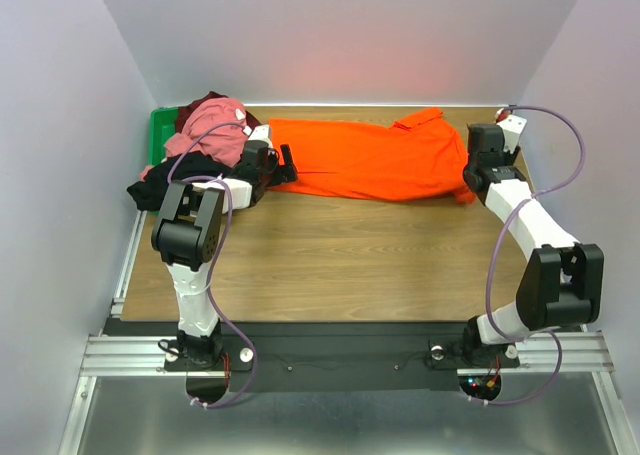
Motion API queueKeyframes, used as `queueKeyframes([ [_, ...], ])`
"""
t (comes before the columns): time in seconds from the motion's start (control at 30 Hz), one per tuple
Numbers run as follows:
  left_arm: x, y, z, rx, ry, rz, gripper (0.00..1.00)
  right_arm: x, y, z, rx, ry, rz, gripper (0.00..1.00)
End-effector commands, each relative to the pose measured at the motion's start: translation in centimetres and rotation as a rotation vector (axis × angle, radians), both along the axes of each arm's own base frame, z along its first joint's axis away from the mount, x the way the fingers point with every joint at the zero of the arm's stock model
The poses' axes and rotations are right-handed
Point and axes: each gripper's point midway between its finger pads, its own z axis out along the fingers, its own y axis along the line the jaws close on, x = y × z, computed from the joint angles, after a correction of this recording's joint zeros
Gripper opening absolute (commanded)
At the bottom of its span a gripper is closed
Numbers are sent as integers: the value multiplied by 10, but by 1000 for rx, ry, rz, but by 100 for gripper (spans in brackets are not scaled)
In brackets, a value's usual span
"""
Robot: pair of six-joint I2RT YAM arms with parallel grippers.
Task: Fold and stack the t-shirts
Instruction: Fold the tshirt
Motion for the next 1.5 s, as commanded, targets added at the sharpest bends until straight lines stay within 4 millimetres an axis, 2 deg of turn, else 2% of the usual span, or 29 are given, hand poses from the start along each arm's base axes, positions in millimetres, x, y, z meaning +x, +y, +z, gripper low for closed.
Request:
queueKeyframes([
  [0.0, -2, 6, 3, 7, 1, 19, 99, -14, -18, 19, -54, -47, -97, 63],
  [0.03, -2, 6, 2, 7, 1, 19, 98, -16, -17, 13, -43, -45, -104, 73],
  [0.1, -2, 5, 3, 7, 1, 17, 98, -19, -13, 11, -11, -59, -86, 85],
  [0.27, -3, 5, 2, 7, 3, 12, 98, -18, 20, -17, 136, -25, 75, 88],
  [0.37, -2, 4, -1, 7, 7, 8, 99, -23, 23, -34, 153, 16, 79, 95],
  [0.4, -2, 3, -1, 6, 9, 5, 99, -24, 23, -46, 157, 51, 72, 98],
  [0.5, -3, 3, -1, 7, 11, 3, 99, -27, 20, -69, 209, 98, 56, 100],
  [0.53, -3, 3, -1, 6, 9, 3, 98, -34, 8, -84, 243, 126, 17, 100],
  [0.63, -4, 4, -1, 4, 11, 2, 99, -35, 4, -110, 336, 176, 19, 99],
  [0.87, -3, 3, -2, 5, 13, -5, 98, -45, 8, -137, 366, 238, 14, 99],
  [1.07, -4, 3, -1, 1, 12, -7, 99, -45, 9, -147, 376, 266, 16, 96],
  [1.27, -4, 3, -2, 1, 14, -7, 98, -43, 5, -145, 362, 251, 4, 76],
  [1.47, -4, 3, -1, 1, 12, -3, 99, -35, -1, -158, 354, 287, 1, 57],
])
